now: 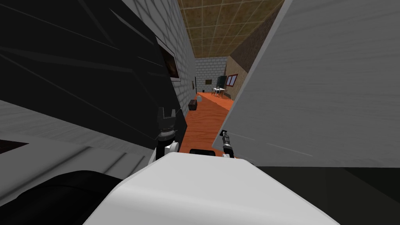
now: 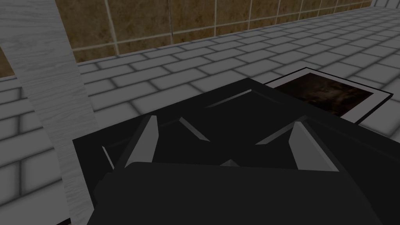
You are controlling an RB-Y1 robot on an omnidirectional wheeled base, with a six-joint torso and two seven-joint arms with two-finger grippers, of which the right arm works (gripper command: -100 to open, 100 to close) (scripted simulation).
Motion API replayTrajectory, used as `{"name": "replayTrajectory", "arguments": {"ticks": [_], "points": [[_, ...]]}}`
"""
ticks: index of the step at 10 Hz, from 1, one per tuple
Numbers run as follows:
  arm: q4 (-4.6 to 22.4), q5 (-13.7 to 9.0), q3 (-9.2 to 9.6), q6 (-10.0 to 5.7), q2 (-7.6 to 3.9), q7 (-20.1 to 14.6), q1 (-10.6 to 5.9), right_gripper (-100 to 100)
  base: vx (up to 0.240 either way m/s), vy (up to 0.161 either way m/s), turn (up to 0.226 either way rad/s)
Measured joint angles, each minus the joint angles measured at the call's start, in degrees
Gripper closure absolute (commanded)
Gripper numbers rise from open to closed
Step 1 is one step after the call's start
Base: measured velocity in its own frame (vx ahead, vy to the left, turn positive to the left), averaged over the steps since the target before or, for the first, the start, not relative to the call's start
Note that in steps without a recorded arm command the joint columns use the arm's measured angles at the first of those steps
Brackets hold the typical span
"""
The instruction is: Push the door open
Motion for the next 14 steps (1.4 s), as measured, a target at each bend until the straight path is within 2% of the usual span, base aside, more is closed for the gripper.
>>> {"name": "replayTrajectory", "arguments": {"ticks": [2, 5, 6, 9, 11, 12, 14], "points": [[0.1, 0.0, 0.03, 0.06, 0.03, 0.0, 0.08, 100, -0.003, 0.001, -0.001], [0.2, -0.3, -0.39, 0.70, -0.25, 0.3, 0.40, 100, 0.135, 0.016, -0.039], [1.2, -0.5, -0.77, 0.10, -0.73, 0.3, 0.02, 100, 0.172, 0.042, -0.035], [0.4, -1.2, -2.14, 1.08, -1.38, 0.8, -0.32, 100, 0.193, 0.001, -0.045], [1.0, -1.7, -3.03, 0.41, -1.93, 1.0, -0.58, 100, 0.177, 0.007, -0.049], [-0.7, -1.9, -3.42, 1.10, -1.85, 1.2, 0.45, 100, 0.173, 0.011, -0.047], [-0.1, -2.5, -4.52, 1.31, -2.19, 1.6, -0.06, 100, 0.167, 0.016, -0.073]]}}
